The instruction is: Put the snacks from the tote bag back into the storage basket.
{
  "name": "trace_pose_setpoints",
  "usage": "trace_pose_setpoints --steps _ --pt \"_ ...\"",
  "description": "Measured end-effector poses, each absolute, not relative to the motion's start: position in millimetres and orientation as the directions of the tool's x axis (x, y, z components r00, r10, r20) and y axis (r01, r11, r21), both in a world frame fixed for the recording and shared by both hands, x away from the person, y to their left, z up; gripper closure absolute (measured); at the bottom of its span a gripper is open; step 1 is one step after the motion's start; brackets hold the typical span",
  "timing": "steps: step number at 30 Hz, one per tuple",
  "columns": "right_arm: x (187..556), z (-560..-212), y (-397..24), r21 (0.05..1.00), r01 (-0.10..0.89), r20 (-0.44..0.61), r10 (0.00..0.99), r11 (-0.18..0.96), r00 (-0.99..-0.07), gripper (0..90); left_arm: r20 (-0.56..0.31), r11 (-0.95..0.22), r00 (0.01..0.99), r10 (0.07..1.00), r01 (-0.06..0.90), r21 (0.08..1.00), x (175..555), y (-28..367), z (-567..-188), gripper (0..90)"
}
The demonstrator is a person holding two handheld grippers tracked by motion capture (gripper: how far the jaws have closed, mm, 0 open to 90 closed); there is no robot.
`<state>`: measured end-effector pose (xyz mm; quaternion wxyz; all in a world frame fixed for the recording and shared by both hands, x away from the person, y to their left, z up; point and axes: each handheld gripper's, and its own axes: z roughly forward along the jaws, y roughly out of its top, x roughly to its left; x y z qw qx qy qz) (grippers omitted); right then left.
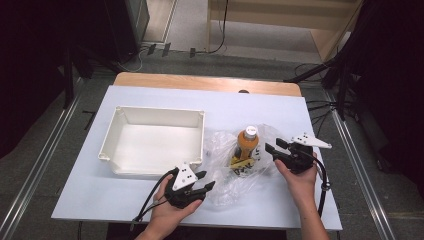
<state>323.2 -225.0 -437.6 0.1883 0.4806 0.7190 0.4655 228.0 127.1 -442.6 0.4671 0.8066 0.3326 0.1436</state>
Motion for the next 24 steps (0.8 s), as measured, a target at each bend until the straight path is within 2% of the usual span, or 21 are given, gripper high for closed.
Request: trace_pose_setpoints --steps 10,24 --pt "316 -427 -217 0.865 0.483 0.163 0.835 0.135 -0.525 40.5 -0.128 -0.234 0.714 0.689 0.386 0.892 228 176 -431 44.7" --pt "314 -425 -206 0.863 0.474 0.146 0.812 0.174 -0.564 35.0 -0.125 -0.185 0.630 0.766 0.402 0.897 237 207 -433 29.9"
